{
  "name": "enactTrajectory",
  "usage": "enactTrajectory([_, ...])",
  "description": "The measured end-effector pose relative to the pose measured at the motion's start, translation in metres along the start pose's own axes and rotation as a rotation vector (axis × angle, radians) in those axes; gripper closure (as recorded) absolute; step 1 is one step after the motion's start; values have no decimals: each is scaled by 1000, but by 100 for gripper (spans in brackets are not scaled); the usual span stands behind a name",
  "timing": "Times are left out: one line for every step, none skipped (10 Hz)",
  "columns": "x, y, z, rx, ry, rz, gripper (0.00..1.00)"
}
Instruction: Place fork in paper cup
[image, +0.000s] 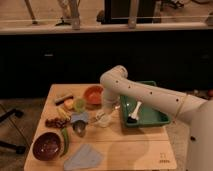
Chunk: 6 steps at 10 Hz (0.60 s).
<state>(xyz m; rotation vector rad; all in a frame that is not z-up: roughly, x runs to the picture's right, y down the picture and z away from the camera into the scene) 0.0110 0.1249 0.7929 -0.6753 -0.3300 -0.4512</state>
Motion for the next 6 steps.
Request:
enactTrajectory([0,0,0,-1,-2,0,20])
enactTrajectory([0,0,0,-3,-4,0,20])
enactTrajectory([1,1,0,-5,-4,0,20])
enactTrajectory([1,1,1,-8,-5,-1,20])
enactTrajectory([1,1,1,-9,-5,-2,20])
enactTrajectory([1,1,1,-10,-5,-4,20])
